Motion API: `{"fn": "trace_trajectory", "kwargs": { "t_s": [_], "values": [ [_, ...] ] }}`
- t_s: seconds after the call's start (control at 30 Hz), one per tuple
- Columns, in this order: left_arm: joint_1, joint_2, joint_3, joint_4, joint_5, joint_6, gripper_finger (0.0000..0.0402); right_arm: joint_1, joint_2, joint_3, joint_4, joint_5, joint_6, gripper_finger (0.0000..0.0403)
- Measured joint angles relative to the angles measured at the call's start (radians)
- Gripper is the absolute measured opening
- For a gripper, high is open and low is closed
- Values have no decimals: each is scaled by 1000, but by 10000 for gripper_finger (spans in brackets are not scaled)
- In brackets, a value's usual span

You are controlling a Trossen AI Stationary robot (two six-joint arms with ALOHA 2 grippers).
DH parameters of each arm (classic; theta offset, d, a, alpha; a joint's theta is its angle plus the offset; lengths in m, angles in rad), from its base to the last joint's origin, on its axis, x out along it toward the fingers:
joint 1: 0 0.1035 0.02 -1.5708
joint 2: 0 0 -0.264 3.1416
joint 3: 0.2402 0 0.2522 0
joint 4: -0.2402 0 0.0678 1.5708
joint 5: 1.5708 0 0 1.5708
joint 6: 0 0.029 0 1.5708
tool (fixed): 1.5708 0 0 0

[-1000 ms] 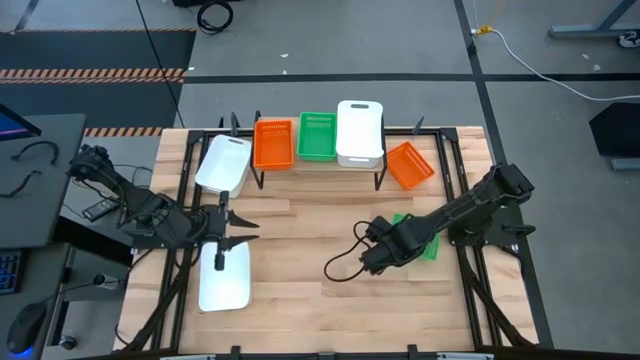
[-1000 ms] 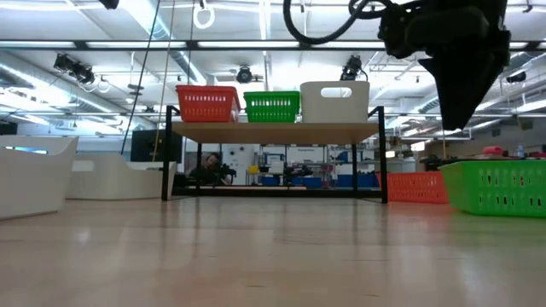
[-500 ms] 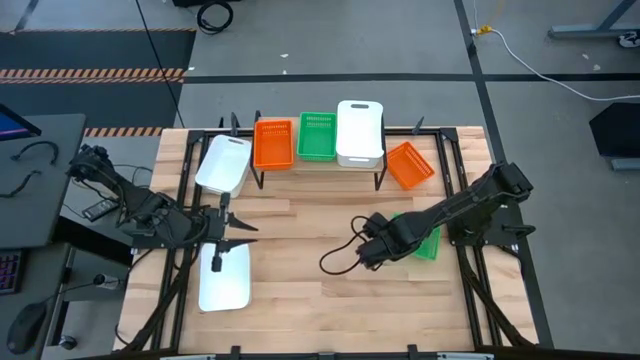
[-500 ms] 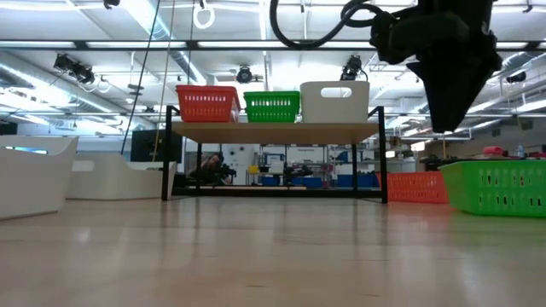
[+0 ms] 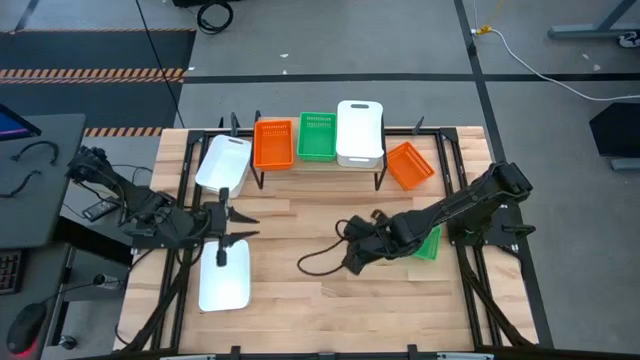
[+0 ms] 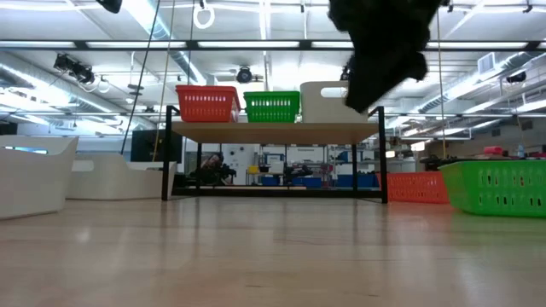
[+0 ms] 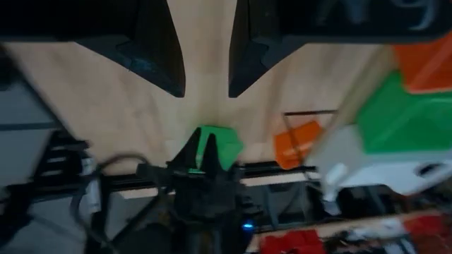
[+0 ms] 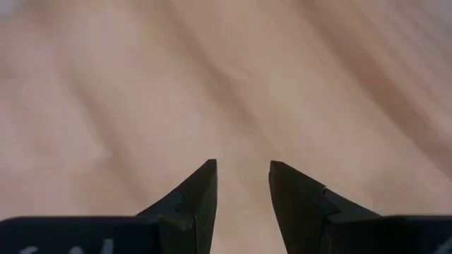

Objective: Stack baskets on shelf by color
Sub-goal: Stack the bottom white bin on top of the white bin on the shelf

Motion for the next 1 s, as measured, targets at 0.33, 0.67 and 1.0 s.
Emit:
{"fn": "trace_trajectory", "kwargs": {
  "t_s": [0.33, 0.67, 1.0],
  "values": [
    [-36, 112, 6, -172, 81, -293, 117, 31, 0, 0, 184, -11, -204, 135],
    [-122, 290, 249, -631, 220, -658, 117, 107, 0, 0, 104, -21, -225, 135],
    [-238, 582, 536, -822, 443, -752, 117, 144, 0, 0, 30, -1, -289, 134]
  ]
}}
